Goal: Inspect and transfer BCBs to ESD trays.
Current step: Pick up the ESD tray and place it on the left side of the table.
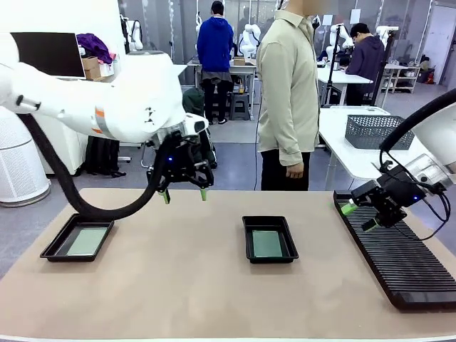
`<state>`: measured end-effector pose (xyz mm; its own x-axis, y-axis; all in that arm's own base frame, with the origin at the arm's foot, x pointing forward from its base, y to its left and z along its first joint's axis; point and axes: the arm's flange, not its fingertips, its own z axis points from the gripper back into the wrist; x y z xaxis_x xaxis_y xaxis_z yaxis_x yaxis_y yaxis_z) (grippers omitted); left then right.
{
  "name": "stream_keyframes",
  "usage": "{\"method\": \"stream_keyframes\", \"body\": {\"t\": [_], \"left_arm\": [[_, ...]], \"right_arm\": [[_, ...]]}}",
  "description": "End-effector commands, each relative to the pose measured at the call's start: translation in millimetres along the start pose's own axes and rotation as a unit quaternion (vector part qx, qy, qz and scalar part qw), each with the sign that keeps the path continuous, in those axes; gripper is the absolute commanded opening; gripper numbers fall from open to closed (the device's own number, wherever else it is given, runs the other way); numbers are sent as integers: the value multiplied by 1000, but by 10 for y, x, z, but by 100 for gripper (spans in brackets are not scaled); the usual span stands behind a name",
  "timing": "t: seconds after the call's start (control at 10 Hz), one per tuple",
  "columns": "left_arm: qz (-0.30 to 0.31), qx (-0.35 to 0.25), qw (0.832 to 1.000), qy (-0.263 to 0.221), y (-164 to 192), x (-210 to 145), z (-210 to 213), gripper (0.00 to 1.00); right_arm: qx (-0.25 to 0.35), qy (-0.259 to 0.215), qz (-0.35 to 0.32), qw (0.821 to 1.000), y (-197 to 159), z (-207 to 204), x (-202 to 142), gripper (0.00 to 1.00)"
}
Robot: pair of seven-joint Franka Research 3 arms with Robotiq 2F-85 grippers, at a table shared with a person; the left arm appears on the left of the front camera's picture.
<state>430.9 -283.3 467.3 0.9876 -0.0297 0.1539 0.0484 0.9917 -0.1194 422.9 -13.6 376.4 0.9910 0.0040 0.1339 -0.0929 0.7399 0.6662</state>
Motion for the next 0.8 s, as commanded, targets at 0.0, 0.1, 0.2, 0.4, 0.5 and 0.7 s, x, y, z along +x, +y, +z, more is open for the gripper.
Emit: {"method": "stream_keyframes", "body": {"t": [0.0, 0.1, 0.2, 0.4, 0.5, 0.7], "left_arm": [[-1, 14, 1000, -3, -261, 91, -99, 100], [4, 21, 1000, -2, -378, 121, -165, 100], [11, 19, 1000, -9, -487, 156, -225, 100], [12, 22, 1000, -9, -714, 228, -357, 100], [11, 23, 1000, -7, -818, 254, -428, 100], [13, 29, 999, -4, -1023, 313, -600, 100]], "right_arm": [[38, -17, 8, 999, -105, 47, -88, 100], [45, -17, 11, 999, -148, 61, -92, 100], [52, -16, 16, 998, -184, 71, -89, 100], [28, -11, 4, 1000, -122, 100, -52, 100], [28, -11, 4, 1000, -122, 100, -52, 100], [28, -11, 4, 1000, -122, 100, -52, 100]]}}
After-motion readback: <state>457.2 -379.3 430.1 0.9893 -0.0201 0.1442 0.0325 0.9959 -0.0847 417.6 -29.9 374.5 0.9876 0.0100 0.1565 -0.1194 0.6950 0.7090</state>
